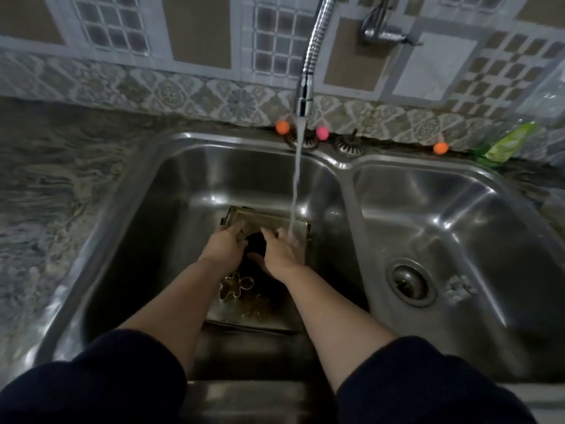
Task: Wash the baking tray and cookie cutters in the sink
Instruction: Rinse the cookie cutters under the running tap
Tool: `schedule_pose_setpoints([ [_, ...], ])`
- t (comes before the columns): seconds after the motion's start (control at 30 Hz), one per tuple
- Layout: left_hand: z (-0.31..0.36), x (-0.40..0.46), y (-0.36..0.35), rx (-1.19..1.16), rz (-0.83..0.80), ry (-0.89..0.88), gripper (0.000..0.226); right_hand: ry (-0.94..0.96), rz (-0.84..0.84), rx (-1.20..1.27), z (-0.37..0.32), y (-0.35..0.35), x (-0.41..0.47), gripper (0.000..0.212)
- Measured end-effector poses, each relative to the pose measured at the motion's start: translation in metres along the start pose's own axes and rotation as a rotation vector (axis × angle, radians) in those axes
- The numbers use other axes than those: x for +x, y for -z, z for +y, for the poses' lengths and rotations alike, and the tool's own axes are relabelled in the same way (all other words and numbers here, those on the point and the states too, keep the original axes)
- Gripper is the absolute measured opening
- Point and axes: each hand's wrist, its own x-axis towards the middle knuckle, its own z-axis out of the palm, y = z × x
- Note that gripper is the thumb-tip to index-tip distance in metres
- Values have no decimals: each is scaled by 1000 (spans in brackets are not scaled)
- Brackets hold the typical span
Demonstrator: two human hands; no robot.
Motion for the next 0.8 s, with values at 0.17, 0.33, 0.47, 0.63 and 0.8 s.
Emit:
schedule_pose_setpoints([
  [0.17, -3, -1, 0, -192, 121, 5, 37, 20, 216, 77, -2, -6, -3, 50],
  [0.33, 13, -6, 7, -404, 221, 51, 25, 83, 259, 435, -3, 26, -12, 21],
  [0.47, 29, -16, 12, -514, 240, 11, 25, 41, 114, 450, -1, 46, -20, 34],
  [0.63, 41, -27, 8, -654, 225, 40, 24, -254, -133, 1027, 2, 64, -41, 29],
  [0.8, 46, -37, 3, -610, 145, 99, 21, -169, 16, 897, 8, 67, -45, 23],
])
